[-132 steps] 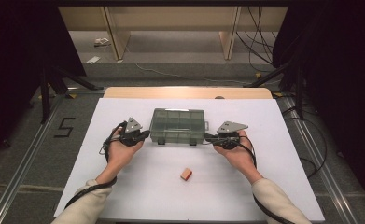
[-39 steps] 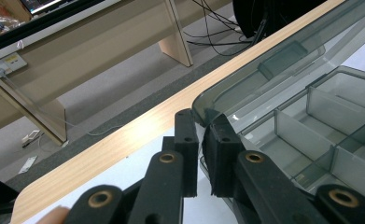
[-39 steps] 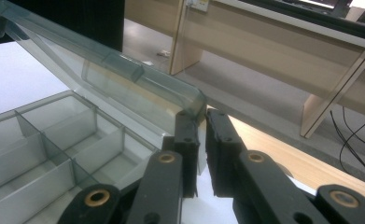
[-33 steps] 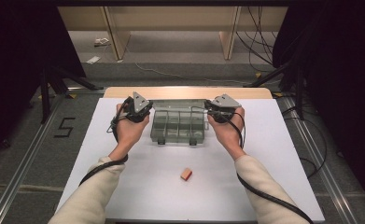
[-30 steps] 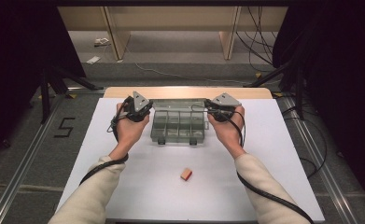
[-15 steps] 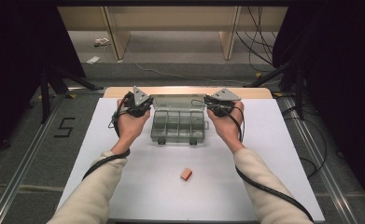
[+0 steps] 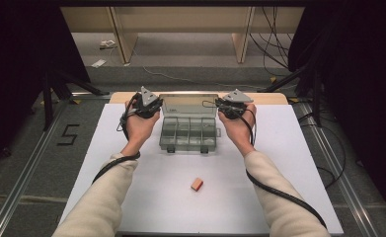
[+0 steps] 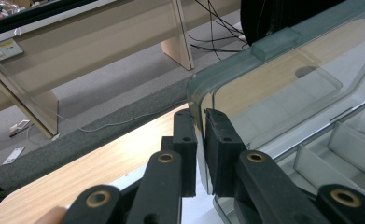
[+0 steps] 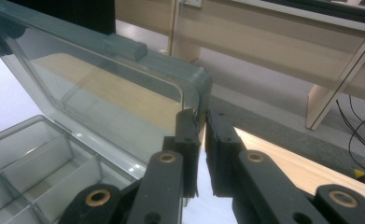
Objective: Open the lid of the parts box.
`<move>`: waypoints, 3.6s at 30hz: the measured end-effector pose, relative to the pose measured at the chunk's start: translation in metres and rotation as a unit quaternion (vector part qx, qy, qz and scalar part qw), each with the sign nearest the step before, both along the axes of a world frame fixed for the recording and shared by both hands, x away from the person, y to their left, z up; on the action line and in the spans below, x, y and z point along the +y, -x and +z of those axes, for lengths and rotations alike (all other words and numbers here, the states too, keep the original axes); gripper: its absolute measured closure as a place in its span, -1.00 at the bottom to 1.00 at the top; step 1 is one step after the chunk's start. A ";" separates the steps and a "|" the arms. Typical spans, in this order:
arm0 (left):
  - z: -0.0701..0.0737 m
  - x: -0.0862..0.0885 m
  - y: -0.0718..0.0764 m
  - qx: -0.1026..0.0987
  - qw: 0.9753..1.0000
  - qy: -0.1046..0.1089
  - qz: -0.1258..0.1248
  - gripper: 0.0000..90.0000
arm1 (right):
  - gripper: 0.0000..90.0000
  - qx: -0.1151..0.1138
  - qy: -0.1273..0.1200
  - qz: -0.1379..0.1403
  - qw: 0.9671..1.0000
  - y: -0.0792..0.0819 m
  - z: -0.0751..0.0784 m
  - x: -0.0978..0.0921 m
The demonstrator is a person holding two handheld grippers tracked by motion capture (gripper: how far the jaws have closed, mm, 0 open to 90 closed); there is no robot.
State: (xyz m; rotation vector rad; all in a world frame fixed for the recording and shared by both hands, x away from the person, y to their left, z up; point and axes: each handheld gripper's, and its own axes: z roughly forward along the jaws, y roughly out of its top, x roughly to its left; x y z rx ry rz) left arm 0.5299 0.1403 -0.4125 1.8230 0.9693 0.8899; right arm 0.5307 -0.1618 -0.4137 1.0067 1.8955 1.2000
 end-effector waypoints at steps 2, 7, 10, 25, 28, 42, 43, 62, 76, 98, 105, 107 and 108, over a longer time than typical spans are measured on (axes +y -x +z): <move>0.000 0.000 -0.002 0.001 1.000 0.004 0.002 0.84 | 0.88 0.001 -0.004 -0.003 1.000 -0.002 -0.001 0.000; -0.003 0.000 -0.006 0.001 1.000 0.012 0.004 0.85 | 0.89 0.001 -0.009 -0.006 1.000 -0.006 -0.004 0.000; -0.007 -0.001 -0.010 0.007 1.000 0.015 0.008 0.85 | 0.89 0.002 -0.012 -0.008 1.000 -0.007 -0.005 0.001; -0.015 -0.001 -0.019 0.019 0.999 0.039 0.016 0.86 | 0.89 0.007 -0.022 -0.018 1.000 -0.013 -0.013 0.002; -0.016 0.000 -0.019 0.021 0.999 0.043 0.018 0.87 | 0.89 0.009 -0.023 -0.020 0.999 -0.014 -0.015 0.002; -0.022 -0.002 -0.025 0.035 0.998 0.040 0.020 0.86 | 0.89 0.033 -0.021 -0.028 0.999 -0.020 -0.031 0.003; -0.022 -0.002 -0.025 0.035 0.998 0.039 0.020 0.86 | 0.89 0.034 -0.021 -0.029 0.999 -0.020 -0.032 0.003; -0.036 -0.003 -0.033 0.070 0.997 0.028 0.027 0.81 | 0.86 0.056 -0.017 -0.035 0.998 -0.025 -0.045 0.004; -0.042 -0.001 -0.036 0.089 0.995 0.018 0.031 0.64 | 0.75 0.080 -0.007 -0.042 0.996 -0.029 -0.054 0.002; -0.029 0.017 0.062 0.121 0.989 0.045 -0.071 -0.82 | -0.42 0.093 -0.010 0.120 0.988 0.054 -0.044 -0.020; -0.034 0.026 0.100 0.115 0.988 0.039 -0.097 -1.00 | -0.44 0.090 -0.021 0.158 0.983 0.094 -0.041 -0.025; -0.035 0.027 0.108 0.113 0.988 0.038 -0.100 -1.00 | -0.44 0.088 -0.021 0.165 0.982 0.103 -0.042 -0.026; -0.036 0.028 0.113 0.115 0.987 0.039 -0.101 -1.00 | -0.45 0.088 -0.021 0.168 0.982 0.108 -0.042 -0.027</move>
